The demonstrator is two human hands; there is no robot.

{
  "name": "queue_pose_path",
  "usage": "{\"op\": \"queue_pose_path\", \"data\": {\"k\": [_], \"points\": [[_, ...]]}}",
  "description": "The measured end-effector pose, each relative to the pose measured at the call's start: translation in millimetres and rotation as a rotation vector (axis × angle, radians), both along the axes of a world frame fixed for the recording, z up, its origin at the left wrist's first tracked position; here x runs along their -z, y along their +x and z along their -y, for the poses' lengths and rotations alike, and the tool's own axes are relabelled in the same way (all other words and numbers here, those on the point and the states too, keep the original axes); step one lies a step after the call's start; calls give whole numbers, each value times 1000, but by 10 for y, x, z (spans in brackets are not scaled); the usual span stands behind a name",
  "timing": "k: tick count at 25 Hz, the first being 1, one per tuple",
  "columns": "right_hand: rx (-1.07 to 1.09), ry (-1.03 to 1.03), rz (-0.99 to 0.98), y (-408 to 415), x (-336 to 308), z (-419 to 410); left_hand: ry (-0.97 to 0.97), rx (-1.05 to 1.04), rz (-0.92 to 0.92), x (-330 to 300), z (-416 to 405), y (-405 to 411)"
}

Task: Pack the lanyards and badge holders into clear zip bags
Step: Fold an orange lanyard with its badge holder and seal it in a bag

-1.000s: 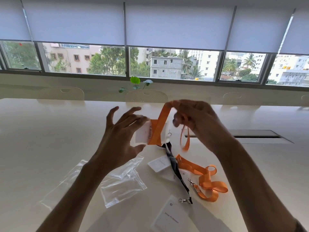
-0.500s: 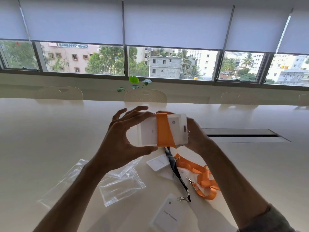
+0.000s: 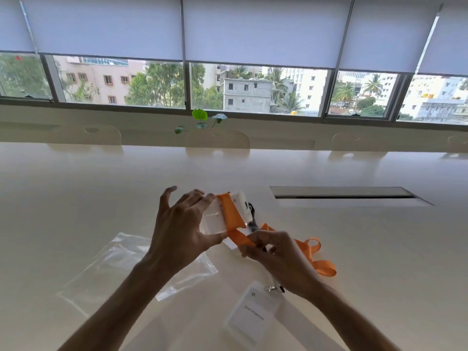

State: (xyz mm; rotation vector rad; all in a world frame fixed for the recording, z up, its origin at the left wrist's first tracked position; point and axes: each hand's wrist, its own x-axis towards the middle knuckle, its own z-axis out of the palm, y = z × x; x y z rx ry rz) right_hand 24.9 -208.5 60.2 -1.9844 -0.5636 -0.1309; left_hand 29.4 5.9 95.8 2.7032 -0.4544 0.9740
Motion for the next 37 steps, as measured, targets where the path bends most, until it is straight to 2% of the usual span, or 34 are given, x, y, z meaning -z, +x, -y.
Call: {"op": "queue_pose_path", "data": {"k": [3,8,11,15,18,21,24,30,33,37], "points": [[89,-164,49,-95,90,126,95,3,-101,384,-11,-189],[58,15,-81,-120,328,-41,217,38,-181,784,8,-475],[98,39,-164,-2,439,-185,152,62,-202,896,18,-542],[106,201,-323,98,495,-315,-92,150,-332,962,4,-520],[81,233,-329,103,566,-378,-217,246,-409,904,12,-415],[104,255,-344,78,632,-417,-270,209,-391,905,9,-332],[141,203,-272,75,666,-417,-249,163,-407,1014,11,-302],[264,-134,112,27,666,-420,-171,167,-427,1069,33,-276],[214,-163,117,9,678,-427,-204,213,-475,1047,21,-276],[169,-134,7,29,674,-409,-252,232,-570,1043,-30,-239]]}}
